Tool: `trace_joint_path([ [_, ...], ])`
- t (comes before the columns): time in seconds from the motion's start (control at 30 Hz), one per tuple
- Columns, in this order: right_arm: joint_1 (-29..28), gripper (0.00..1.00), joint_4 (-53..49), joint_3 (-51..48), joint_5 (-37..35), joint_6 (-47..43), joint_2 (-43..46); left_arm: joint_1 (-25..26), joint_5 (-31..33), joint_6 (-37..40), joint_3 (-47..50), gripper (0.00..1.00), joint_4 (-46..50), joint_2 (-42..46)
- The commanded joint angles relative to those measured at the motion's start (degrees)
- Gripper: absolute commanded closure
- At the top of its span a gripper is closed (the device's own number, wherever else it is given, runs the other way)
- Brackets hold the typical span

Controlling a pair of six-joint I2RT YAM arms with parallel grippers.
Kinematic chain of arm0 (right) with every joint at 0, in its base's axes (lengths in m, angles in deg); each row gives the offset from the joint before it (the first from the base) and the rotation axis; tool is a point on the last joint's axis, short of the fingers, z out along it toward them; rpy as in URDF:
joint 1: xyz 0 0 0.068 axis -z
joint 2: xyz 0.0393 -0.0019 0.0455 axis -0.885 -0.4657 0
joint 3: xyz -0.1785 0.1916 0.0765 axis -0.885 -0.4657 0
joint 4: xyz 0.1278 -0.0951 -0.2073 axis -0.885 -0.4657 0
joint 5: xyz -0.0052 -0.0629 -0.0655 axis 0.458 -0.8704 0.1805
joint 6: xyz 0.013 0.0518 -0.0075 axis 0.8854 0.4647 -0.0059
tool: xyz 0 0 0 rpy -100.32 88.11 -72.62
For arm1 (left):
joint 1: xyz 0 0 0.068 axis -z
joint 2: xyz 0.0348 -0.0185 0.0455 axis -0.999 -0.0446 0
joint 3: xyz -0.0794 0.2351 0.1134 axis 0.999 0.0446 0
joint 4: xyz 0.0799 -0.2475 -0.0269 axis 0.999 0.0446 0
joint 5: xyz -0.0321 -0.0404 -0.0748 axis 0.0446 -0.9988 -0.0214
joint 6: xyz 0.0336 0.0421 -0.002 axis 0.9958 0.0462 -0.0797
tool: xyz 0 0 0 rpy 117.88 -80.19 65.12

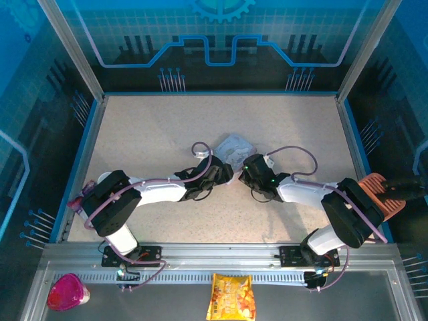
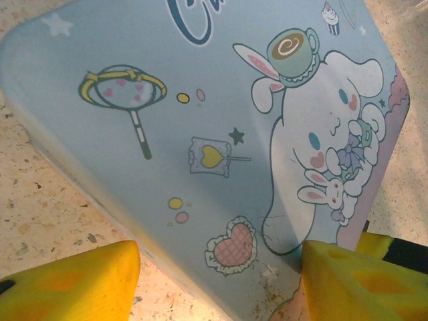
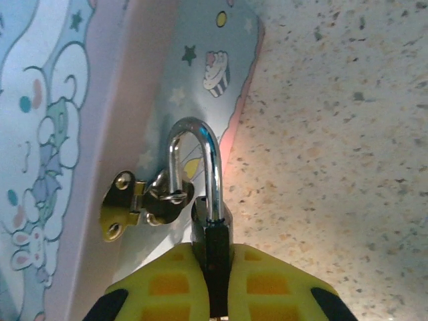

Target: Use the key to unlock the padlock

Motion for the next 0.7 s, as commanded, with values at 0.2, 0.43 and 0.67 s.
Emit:
trace_joint_path([
  [0.2, 2.0, 1.0, -8.7, 3.6, -6.5, -7.7, -4.7, 0.2, 0.9, 0.9, 0.3, 0.35, 10.8, -3.2],
  [0.43, 4.5, 1.0, -3.5, 2.1, -4.2, -10.4, -6.2, 0.2, 0.7, 0.9, -0.1, 0.36, 10.9, -3.6],
  [0.67, 6.2, 1.0, -3.2, 4.1, 0.3, -7.7, -3.8, 0.3, 0.3, 0.5, -0.3, 0.36, 10.6, -4.2],
])
